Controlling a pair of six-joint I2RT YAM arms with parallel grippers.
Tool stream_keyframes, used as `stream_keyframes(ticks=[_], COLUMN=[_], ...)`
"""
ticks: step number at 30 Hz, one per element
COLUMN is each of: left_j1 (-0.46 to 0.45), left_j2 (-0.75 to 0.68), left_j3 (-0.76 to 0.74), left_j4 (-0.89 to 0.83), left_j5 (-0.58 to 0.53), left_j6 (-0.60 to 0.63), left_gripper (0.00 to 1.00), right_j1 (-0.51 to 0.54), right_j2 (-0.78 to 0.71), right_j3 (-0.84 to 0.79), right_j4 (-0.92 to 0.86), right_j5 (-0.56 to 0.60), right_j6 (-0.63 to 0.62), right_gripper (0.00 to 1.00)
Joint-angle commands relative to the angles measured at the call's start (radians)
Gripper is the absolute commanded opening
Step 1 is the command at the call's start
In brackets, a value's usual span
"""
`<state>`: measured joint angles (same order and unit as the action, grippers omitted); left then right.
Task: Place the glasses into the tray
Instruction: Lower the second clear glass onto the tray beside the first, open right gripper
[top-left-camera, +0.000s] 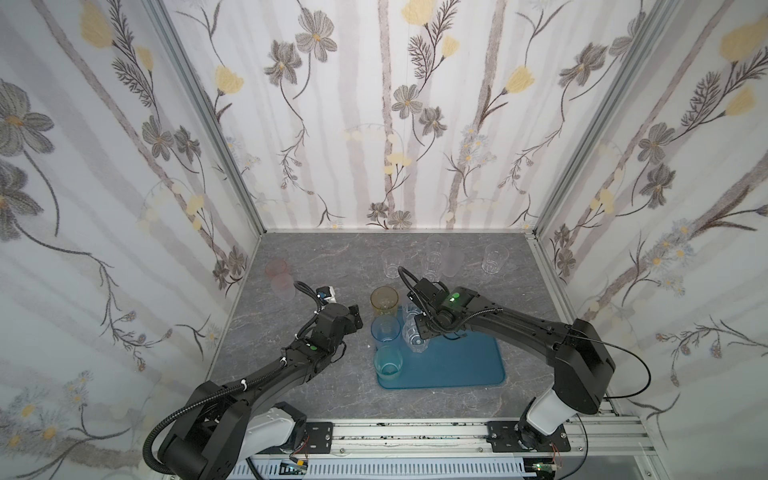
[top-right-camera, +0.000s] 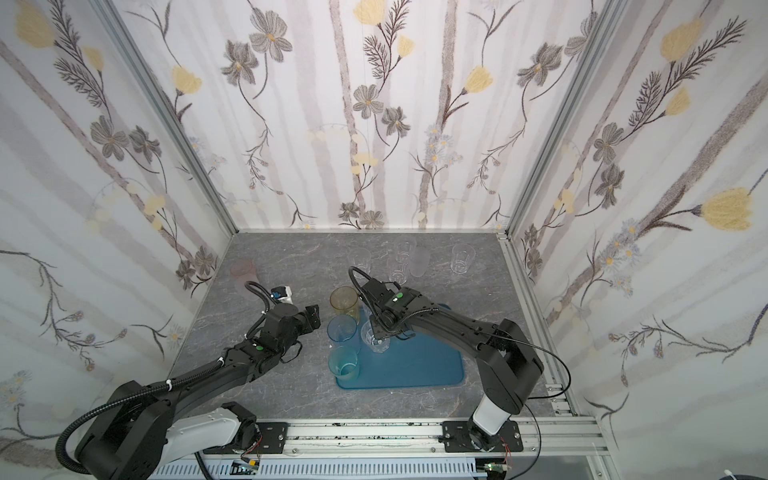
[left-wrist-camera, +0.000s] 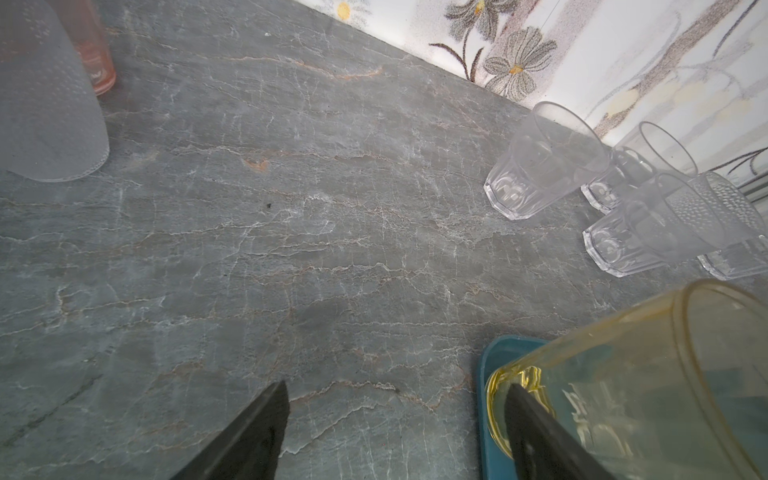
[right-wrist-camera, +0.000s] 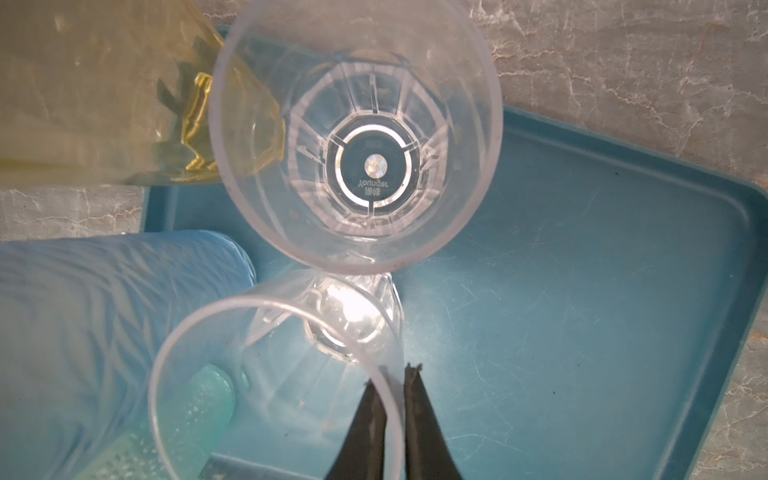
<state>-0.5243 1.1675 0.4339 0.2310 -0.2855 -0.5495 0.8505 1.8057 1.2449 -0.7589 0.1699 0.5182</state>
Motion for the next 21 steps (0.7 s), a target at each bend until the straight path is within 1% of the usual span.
stream_keyframes(ticks=[1,5,9,13,15,18,20,21], left_j1=[0.000,0.001,0.000,0.000,0.001,0.000,0.000,-0.001], left_j2=[-0.006,0.001,0.012,0.002,-0.002,-0.007,-0.017,-0.026], left_j3=[0.008,0.013,0.020,0.014,0.012,0.012,0.012,0.012], left_j4=[0.019,0.021,0.025,0.025,0.025,0.025,0.024,0.015], left_j5=[-0.013,-0.016,-0.006,-0.006,-0.013,-0.006,-0.008,-0.028], left_j6=[0.015,0.022,0.012,0.013,0.018,0.014,0.013,0.011], left_gripper=[0.84,0.85,0.85,0.85,0.85,0.85,0.85,0.84], right_j1=[0.000,-0.004,-0.004,-0.003,-0.006,-0.022,-0.075,-0.100], right_j2=[0.002,0.001,0.008,0.002,-0.010,-0.034,-0.063,-0.084], right_j3=[0.009,0.001,-0.010,-0.017,-0.011,0.014,0.031,0.036], right_j4=[0.009,0.013,0.034,0.037,0.030,0.005,-0.004,-0.001], right_j5=[0.002,-0.011,-0.047,-0.059,-0.053,-0.054,-0.064,-0.067], right_j6=[0.005,0.007,0.008,0.014,0.015,0.010,0.001,-0.004], right_gripper=[0.18,0.21,0.16,0.17,0.20,0.30,0.34,0.36])
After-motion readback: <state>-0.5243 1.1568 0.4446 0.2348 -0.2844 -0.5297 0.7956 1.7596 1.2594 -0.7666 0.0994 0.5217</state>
